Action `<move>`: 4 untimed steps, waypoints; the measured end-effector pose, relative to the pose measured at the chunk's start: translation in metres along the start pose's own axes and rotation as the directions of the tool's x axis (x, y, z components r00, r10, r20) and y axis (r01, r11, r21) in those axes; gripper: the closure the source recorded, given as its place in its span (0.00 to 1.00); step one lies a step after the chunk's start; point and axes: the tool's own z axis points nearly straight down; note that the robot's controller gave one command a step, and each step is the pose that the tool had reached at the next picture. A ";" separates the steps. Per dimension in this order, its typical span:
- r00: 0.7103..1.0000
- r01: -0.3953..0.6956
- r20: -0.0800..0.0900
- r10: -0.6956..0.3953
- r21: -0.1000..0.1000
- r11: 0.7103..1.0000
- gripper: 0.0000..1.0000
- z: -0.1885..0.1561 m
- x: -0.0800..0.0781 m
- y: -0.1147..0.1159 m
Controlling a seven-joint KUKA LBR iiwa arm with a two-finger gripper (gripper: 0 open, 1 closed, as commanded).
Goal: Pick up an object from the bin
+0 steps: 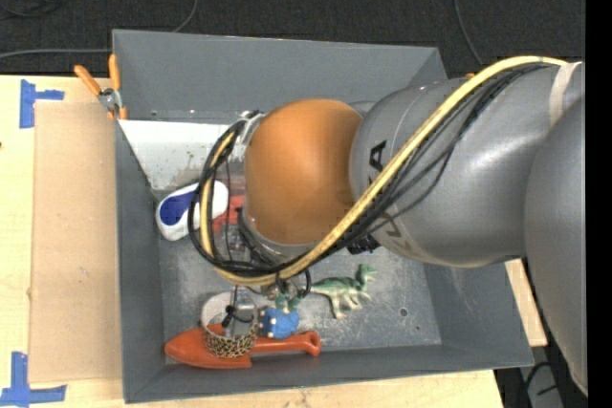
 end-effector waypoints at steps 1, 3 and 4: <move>1.000 0.000 0.000 0.000 0.000 1.000 0.00 0.000 0.000 0.000; 0.999 -0.051 0.005 0.051 -0.003 0.999 0.00 0.042 -0.004 0.003; 0.998 -0.069 -0.014 0.069 0.006 0.998 0.00 0.106 0.013 0.001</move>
Offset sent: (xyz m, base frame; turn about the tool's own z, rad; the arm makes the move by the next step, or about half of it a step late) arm 0.0184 0.0146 -0.0689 0.0518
